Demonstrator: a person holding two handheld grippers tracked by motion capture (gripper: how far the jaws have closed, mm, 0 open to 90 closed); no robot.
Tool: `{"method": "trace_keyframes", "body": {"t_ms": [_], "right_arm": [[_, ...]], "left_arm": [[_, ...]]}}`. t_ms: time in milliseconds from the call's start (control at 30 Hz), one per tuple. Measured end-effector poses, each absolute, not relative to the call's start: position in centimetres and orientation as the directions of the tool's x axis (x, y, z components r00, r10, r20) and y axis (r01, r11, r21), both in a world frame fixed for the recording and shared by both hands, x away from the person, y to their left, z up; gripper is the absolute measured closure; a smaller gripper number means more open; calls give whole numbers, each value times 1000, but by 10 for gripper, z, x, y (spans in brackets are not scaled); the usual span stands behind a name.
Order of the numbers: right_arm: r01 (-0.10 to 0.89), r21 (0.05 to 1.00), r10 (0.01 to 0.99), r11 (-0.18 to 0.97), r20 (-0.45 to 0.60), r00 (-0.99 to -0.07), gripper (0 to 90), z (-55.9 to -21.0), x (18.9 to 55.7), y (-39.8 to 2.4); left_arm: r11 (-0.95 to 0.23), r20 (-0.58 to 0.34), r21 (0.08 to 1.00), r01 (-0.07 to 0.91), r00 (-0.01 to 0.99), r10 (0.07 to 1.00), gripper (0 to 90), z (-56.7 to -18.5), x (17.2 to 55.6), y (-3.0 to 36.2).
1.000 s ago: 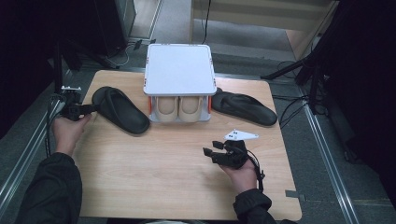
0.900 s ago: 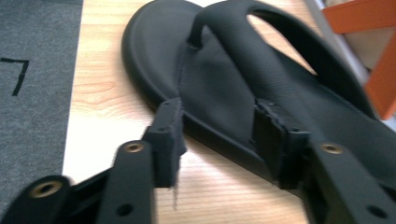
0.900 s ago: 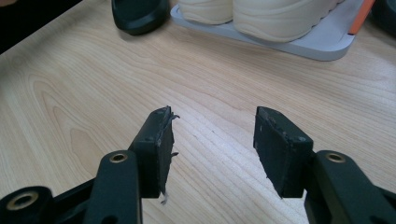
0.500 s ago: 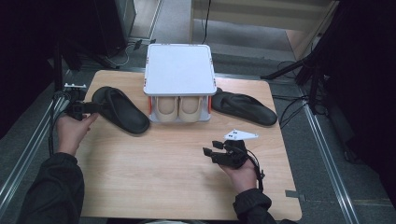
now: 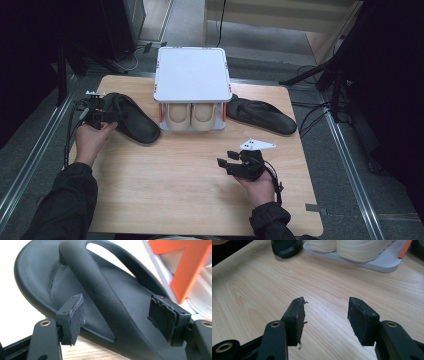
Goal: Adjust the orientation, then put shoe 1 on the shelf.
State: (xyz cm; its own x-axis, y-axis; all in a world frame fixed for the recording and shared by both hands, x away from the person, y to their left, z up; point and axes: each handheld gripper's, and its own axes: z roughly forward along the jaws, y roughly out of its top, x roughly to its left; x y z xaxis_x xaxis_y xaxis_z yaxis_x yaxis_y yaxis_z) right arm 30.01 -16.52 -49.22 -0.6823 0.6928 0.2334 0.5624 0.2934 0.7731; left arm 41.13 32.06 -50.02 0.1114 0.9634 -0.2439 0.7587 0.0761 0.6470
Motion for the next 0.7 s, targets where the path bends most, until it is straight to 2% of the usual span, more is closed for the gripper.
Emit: {"method": "trace_keyframes", "body": {"t_ms": [333,700], "right_arm": [[559,774,692,296,230,-684,482,-492,300,-165],[558,773,691,302,226,-686,481,-494,300,-163]], "left_arm": [[94,-239,631,770,78,968,293,-509,416,321],[68,-205,636,768,83,975,319,-515,420,316]]}}
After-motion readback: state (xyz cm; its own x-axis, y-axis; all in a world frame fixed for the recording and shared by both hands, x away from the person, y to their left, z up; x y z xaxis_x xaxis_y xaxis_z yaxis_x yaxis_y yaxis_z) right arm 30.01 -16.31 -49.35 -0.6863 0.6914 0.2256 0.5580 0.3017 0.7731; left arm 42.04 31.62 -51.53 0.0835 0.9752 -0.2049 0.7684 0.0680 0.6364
